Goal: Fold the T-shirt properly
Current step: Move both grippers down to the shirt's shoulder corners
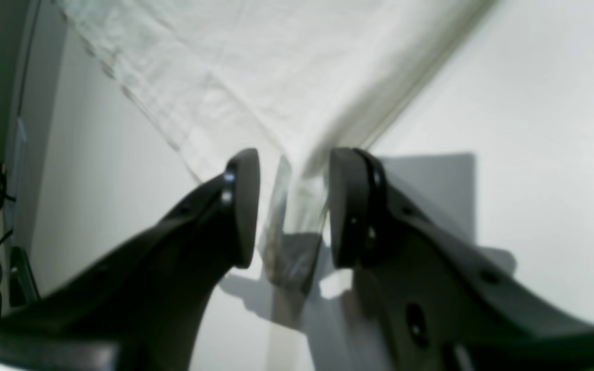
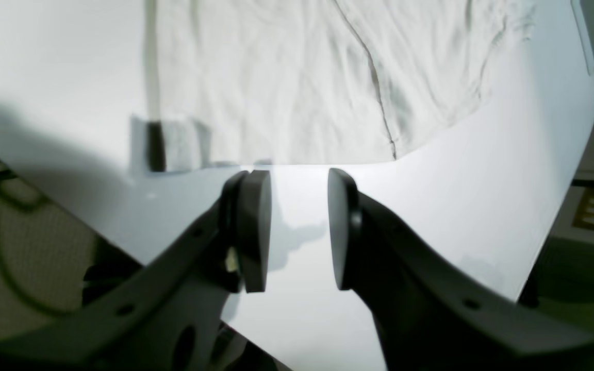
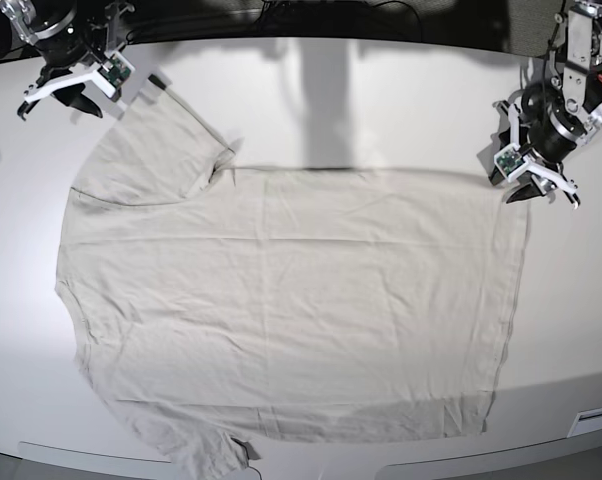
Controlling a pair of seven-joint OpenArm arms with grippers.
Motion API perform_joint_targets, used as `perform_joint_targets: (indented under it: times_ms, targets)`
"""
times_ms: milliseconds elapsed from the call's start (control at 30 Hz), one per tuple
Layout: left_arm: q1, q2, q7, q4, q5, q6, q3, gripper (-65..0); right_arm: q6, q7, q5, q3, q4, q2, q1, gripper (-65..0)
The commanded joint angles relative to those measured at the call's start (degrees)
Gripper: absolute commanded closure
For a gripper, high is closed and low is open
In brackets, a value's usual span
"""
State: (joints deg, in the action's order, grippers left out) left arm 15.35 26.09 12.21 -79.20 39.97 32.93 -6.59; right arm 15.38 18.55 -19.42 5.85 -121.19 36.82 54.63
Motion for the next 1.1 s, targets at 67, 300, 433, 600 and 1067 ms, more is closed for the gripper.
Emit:
perform_joint_targets:
  times_ms: [67, 300, 433, 600, 1067]
  targets:
    - [0.22, 1.49, -1.95, 0.09, 1.18, 0.5, -0.04, -21.1, -1.01, -0.52, -0.13, 0.24, -1.01, 0.48, 0.44, -19.3]
    - [0.37, 1.53, -3.26, 0.09, 1.2, 0.52, -0.04, -9.9, -0.98, -0.5, -0.13, 0.24, -1.01, 0.5, 0.46, -19.3]
    - [0.37, 1.53, -3.98, 0.09, 1.2, 0.52, -0.04, -3.1, -1.01, -0.5, -0.13, 0.24, -1.01, 0.5, 0.44, -19.3]
    - [0.98, 1.55, -4.52, 0.09, 1.14, 0.55, -0.04, 0.0, -0.98, -0.5, -0.15, 0.24, -1.01, 0.5, 0.44, -19.3]
    - [2.95, 1.25, -4.55, 0.09, -3.13, 0.52, -0.04, 0.0, 5.6, 0.31, -1.62, 0.13, -0.72, 8.61, 0.46, -28.9]
